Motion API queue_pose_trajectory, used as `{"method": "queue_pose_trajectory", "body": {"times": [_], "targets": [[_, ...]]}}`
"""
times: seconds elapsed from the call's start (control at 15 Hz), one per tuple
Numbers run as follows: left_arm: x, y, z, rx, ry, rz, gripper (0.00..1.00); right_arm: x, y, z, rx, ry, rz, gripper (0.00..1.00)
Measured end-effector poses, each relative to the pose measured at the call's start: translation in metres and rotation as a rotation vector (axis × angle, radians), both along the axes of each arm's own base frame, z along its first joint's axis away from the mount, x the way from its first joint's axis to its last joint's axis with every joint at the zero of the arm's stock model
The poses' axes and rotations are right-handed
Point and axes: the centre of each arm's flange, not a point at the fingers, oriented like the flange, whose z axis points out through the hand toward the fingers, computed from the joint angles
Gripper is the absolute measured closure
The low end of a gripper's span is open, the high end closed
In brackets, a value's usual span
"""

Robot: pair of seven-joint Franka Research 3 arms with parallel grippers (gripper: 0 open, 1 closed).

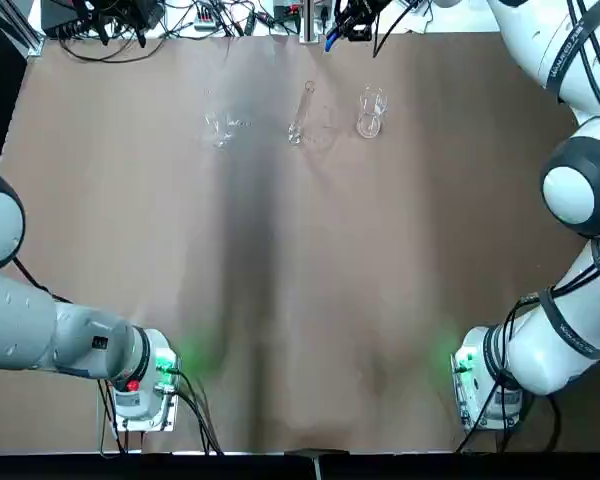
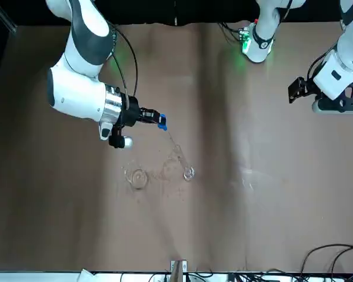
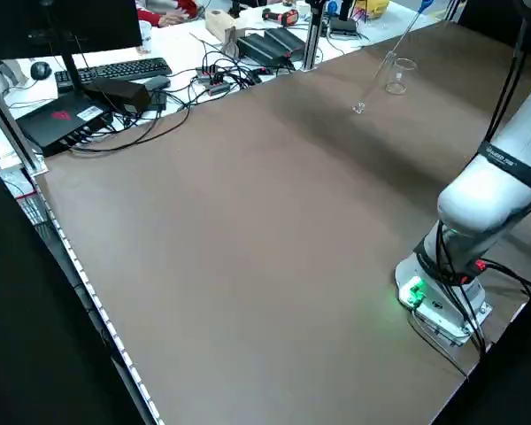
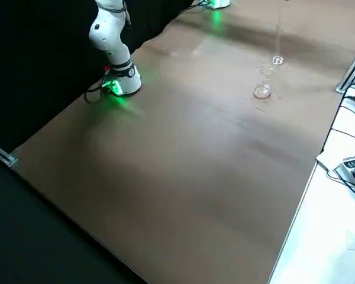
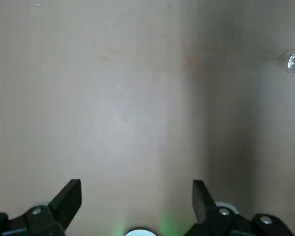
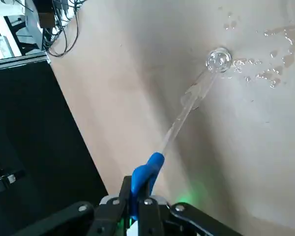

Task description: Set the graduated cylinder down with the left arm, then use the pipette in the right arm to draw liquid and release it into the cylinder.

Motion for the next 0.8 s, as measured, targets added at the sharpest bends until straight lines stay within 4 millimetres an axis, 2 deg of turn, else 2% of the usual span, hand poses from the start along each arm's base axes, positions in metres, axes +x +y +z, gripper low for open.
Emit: {"method": "queue_pose_trajectory", "body": {"times": [0.47,0.8], "targets": [[0.012,0.001,0.001,-0.004,-0.022,0.004,0.00,-0.003,0.007,0.001,0.001,-0.002,-0.004,0.93],[0.019,0.018,0.005,-0.005,-0.032,0.030,0.00,-0.004,0.012,0.002,0.004,-0.012,-0.012,0.93]]}}
